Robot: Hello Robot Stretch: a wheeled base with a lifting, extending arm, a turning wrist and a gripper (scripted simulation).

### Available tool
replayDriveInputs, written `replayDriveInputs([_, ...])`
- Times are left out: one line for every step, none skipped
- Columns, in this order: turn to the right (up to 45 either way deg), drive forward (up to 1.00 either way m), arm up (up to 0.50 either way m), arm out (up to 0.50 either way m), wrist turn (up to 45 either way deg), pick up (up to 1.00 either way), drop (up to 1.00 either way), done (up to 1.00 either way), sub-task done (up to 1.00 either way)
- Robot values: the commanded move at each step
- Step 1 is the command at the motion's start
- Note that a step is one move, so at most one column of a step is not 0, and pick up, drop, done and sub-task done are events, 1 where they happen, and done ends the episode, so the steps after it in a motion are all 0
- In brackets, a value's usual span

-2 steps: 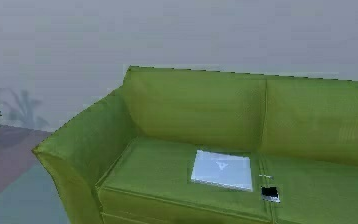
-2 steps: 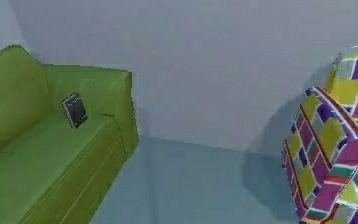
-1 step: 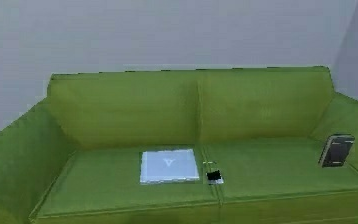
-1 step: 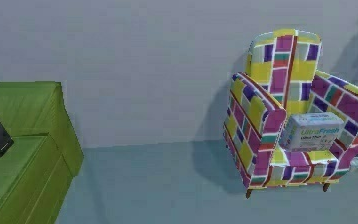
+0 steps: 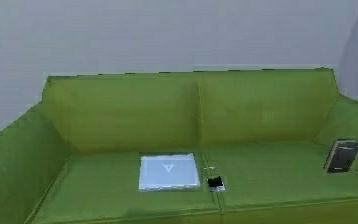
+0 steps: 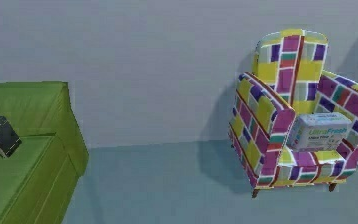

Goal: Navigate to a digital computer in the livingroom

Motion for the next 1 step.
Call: replayDriveInputs([0.0, 0.00, 0.00, 0.00, 0.0, 0.00, 0.00, 1.00, 0.00])
